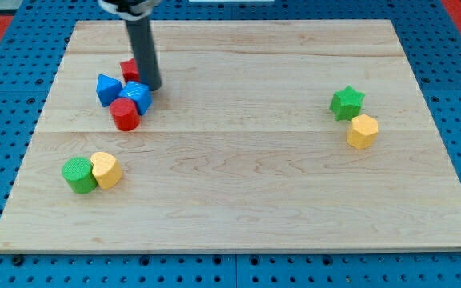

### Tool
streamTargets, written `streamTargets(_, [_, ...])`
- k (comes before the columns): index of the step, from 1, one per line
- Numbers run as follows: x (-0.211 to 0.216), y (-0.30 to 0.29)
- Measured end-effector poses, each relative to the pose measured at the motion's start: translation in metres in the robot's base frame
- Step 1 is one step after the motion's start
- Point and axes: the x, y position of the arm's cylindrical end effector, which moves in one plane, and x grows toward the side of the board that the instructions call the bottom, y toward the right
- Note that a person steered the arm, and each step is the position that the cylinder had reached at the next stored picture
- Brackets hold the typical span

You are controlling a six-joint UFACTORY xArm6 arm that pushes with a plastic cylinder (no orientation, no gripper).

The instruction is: Push the heart below the red circle

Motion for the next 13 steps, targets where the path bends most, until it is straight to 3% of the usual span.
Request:
streamTargets(2, [0.0,-0.004])
streamTargets(4, [0.014,0.123])
streamTargets(5, [0.044,0.124])
streamTargets(6, [0.105,0.117])
streamTargets(8, [0.178,0.099])
streamTargets(13, [0.192,-0.027])
